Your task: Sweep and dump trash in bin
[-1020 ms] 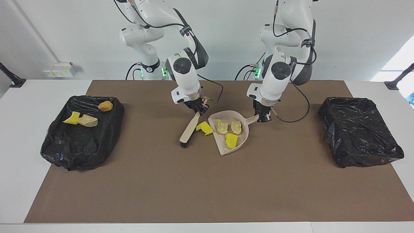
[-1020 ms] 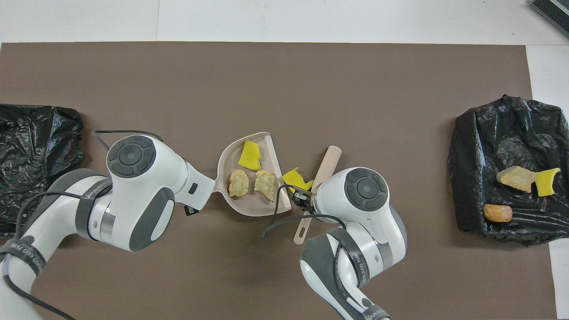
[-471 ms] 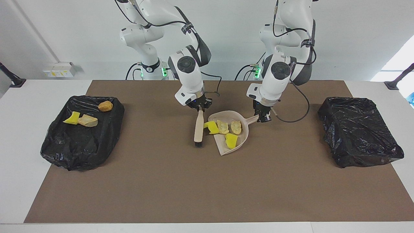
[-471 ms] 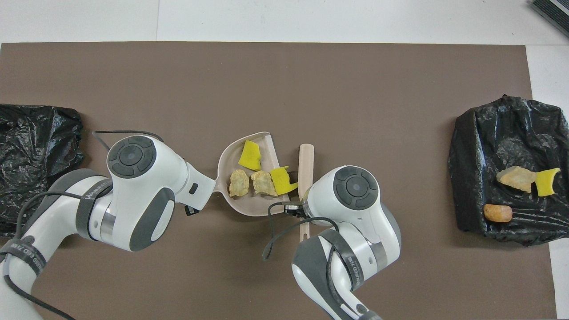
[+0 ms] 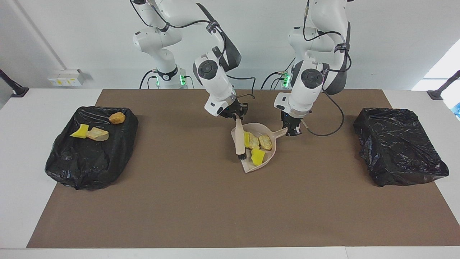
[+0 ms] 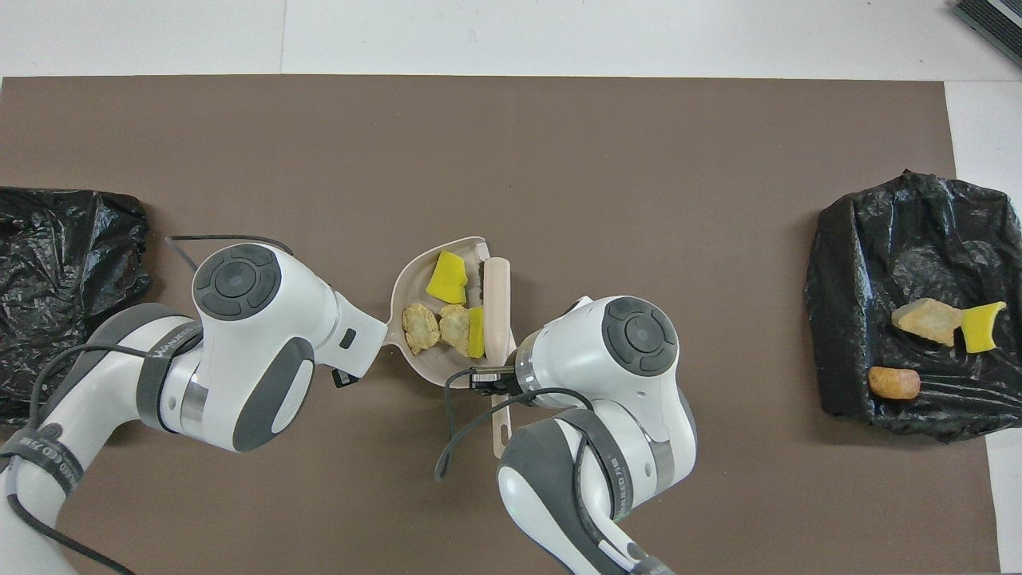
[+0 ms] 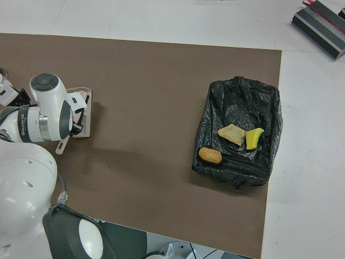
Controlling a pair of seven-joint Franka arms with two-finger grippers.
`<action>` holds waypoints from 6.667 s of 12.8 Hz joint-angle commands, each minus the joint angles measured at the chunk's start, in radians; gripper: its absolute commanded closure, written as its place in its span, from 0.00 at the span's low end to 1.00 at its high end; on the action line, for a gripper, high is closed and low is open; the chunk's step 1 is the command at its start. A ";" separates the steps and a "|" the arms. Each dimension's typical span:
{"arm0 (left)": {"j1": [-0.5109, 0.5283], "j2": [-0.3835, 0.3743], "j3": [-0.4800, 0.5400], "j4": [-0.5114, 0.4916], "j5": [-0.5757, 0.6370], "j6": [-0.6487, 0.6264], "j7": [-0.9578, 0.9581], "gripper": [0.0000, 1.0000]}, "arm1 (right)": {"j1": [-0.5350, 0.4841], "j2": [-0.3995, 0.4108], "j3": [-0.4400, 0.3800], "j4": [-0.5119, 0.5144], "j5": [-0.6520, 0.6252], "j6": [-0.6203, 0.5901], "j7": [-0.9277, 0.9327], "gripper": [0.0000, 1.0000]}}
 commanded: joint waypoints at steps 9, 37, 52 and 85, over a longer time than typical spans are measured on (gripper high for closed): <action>0.032 0.003 0.009 -0.009 -0.032 0.035 -0.291 1.00 | -0.049 -0.050 0.000 0.041 -0.050 -0.145 -0.010 1.00; 1.009 0.028 0.017 0.512 0.037 -0.473 0.404 1.00 | 0.343 -0.042 0.000 -0.106 -0.332 -0.036 0.522 1.00; 0.875 0.135 0.005 0.618 0.630 -0.268 0.809 1.00 | 0.050 -0.127 -0.012 0.283 -0.358 -0.599 0.148 0.00; 0.510 -0.052 -0.028 0.557 0.505 -0.576 0.241 1.00 | -0.559 -0.254 -0.102 0.404 -0.434 -0.720 -0.345 0.00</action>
